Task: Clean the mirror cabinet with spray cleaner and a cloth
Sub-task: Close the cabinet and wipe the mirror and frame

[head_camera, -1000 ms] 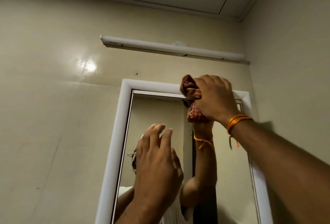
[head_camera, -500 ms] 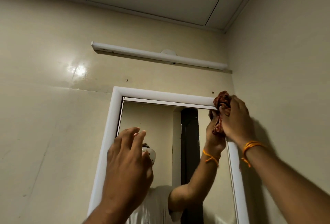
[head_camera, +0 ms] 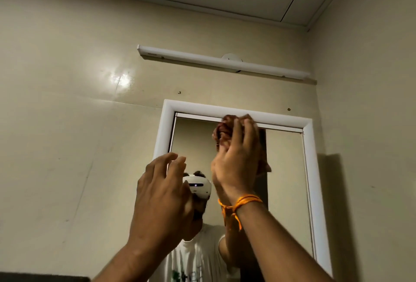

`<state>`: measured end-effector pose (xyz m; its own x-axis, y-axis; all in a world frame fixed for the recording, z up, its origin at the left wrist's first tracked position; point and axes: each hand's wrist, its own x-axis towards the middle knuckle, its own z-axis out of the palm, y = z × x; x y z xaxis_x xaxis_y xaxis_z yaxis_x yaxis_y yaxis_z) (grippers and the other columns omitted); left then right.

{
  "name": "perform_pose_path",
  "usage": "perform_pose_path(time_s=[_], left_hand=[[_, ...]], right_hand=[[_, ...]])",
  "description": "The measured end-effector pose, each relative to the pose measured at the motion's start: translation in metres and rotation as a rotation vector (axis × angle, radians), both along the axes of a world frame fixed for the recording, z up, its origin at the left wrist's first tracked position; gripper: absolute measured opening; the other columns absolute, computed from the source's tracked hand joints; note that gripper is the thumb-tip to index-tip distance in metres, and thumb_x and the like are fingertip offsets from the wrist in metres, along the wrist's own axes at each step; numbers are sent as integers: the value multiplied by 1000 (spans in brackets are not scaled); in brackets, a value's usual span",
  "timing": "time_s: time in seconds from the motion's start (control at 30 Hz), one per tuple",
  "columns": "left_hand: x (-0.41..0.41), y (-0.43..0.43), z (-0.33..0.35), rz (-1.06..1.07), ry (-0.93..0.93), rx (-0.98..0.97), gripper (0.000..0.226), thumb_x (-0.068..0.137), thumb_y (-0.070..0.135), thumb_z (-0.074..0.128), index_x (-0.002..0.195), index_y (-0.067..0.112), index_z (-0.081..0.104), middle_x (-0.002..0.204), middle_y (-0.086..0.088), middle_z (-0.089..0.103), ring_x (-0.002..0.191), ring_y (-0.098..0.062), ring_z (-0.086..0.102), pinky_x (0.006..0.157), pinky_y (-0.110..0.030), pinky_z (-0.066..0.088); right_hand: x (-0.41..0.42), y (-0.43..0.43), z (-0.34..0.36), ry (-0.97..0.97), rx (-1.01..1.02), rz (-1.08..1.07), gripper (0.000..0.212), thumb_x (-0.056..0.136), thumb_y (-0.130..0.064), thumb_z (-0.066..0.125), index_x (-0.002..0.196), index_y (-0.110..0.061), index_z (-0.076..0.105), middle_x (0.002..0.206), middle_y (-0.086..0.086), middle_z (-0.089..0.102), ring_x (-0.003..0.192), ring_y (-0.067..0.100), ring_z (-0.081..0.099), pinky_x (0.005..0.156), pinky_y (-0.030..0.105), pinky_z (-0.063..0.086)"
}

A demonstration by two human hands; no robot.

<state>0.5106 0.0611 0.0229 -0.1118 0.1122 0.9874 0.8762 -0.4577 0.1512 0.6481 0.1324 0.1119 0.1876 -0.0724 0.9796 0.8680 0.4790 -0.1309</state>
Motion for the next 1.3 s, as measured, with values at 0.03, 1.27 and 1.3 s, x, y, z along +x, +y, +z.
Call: perform_pose_path(time_s=[0.03, 1.27, 1.3], left_hand=[[-5, 1, -2, 7, -11, 12, 47, 82, 30, 65, 126, 20, 53, 131, 1, 47, 122, -24, 45, 91, -41, 46], [-18, 39, -84, -60, -114, -47, 66, 89, 16, 62, 149, 18, 34, 158, 7, 25, 142, -12, 31, 90, -35, 51], [-18, 37, -84, -85, -134, -36, 67, 89, 15, 63, 149, 19, 34, 157, 7, 26, 141, -11, 32, 91, -35, 50]], right_hand=[[-16, -1, -1, -82, -2, -2, 64, 86, -16, 59, 147, -14, 40, 155, 9, 30, 147, 28, 20, 120, 44, 24], [-6, -5, -45, -319, -11, 2, 73, 79, -13, 56, 149, -16, 36, 158, 5, 28, 149, 23, 17, 120, 42, 23], [-19, -6, -57, -435, -36, -10, 75, 78, -16, 55, 150, -18, 35, 159, 4, 27, 150, 22, 15, 120, 42, 22]])
